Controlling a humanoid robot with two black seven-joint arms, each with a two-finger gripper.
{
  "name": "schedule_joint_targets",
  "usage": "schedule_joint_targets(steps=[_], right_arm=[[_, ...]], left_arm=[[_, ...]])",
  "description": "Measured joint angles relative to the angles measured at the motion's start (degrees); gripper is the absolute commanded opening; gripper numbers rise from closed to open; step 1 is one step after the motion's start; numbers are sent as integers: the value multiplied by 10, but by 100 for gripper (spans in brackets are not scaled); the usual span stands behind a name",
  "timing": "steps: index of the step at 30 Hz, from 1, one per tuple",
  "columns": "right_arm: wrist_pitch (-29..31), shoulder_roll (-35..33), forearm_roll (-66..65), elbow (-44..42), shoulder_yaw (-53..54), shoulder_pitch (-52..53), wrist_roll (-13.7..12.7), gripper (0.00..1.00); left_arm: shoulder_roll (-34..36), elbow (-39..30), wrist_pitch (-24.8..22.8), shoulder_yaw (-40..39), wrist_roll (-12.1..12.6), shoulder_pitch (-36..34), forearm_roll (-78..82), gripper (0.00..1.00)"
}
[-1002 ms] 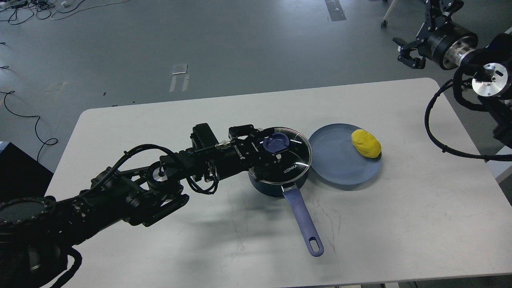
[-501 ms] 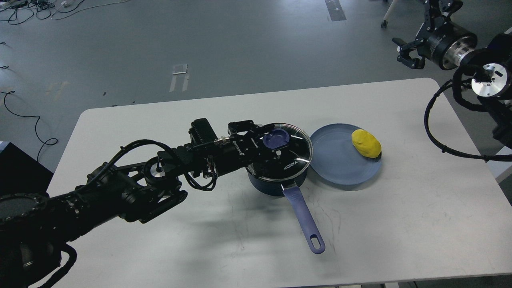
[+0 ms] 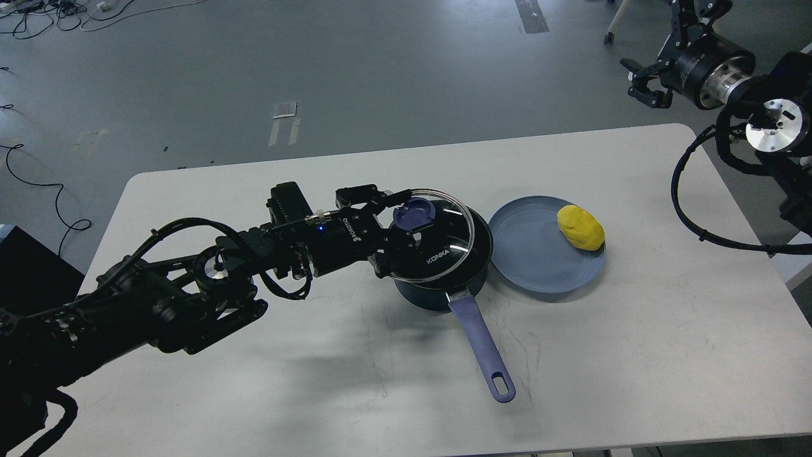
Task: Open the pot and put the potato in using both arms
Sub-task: 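Lift the glass lid off the pot with the left gripper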
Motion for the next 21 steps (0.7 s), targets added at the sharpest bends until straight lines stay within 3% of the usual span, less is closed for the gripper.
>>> schedule_joint_targets(steps=[12,21], right_arm=[[0,3,0,1,0,2,0,100],[0,7,0,0,-12,5,0,100]], left_arm=[[123,-47,7,-2,0,-20,-34,18],[185,-50,10,6,0,22,-40,18]])
